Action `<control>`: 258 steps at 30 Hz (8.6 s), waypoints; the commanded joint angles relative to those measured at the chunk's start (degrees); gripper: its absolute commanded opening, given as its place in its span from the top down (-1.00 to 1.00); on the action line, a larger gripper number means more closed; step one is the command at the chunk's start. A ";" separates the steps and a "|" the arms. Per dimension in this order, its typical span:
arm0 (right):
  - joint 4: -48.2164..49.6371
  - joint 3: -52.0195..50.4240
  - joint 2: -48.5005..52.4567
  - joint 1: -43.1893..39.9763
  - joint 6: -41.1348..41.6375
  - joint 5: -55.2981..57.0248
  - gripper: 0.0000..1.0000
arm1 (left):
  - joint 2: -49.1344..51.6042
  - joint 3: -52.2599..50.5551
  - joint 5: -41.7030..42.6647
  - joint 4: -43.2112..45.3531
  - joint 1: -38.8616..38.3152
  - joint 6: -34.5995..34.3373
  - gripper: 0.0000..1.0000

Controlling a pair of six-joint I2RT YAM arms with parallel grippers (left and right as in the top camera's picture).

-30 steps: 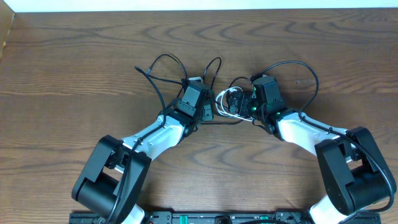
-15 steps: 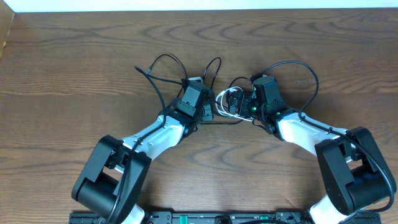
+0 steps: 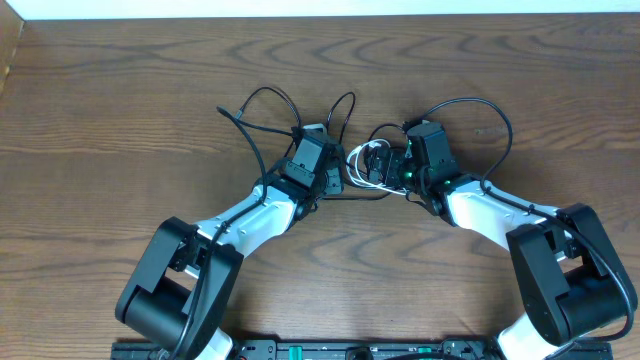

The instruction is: Untangle cables

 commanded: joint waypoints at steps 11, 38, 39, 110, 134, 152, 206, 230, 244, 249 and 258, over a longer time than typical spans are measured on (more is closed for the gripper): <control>-1.05 -0.33 0.81 0.13 0.55 1.07 -0.99 | 0.68 0.35 -1.40 -0.28 0.02 1.40 -0.03; -1.05 -0.33 0.81 0.13 0.57 1.07 -0.99 | 0.68 0.35 -1.40 -0.26 0.02 1.40 -0.04; -1.05 -0.33 0.81 0.13 0.55 1.07 -0.98 | 0.68 0.35 -1.40 -0.26 0.02 1.40 -0.03; -1.07 -0.33 0.81 0.13 0.57 1.07 -0.98 | 0.68 0.35 -3.32 -0.26 0.02 1.42 0.85; -1.07 -0.33 0.81 0.13 0.55 1.07 -0.99 | -0.28 0.35 -2.19 -2.89 7.19 1.40 0.85; -1.07 -0.33 0.81 0.13 0.57 1.07 -0.99 | -0.28 0.35 -2.23 -2.34 7.65 2.89 0.85; 0.00 -0.33 0.83 1.55 5.46 -1.46 0.65 | -0.26 0.35 6.45 -8.26 7.65 7.82 0.85; 0.44 -0.35 0.83 4.68 5.46 2.21 0.21 | -0.26 5.25 25.66 -15.78 14.32 15.80 0.85; 5.60 0.17 0.00 -3.65 -13.07 -35.71 -0.40 | -0.15 5.25 15.13 -20.92 14.29 17.46 0.85; 1.03 0.17 0.02 -7.89 -15.56 -41.83 -0.40 | -0.11 5.25 15.13 -20.74 14.29 17.46 0.85; -8.35 0.17 0.02 -4.20 -20.06 -41.66 -0.38 | -0.11 5.25 15.13 -20.63 14.29 17.46 0.85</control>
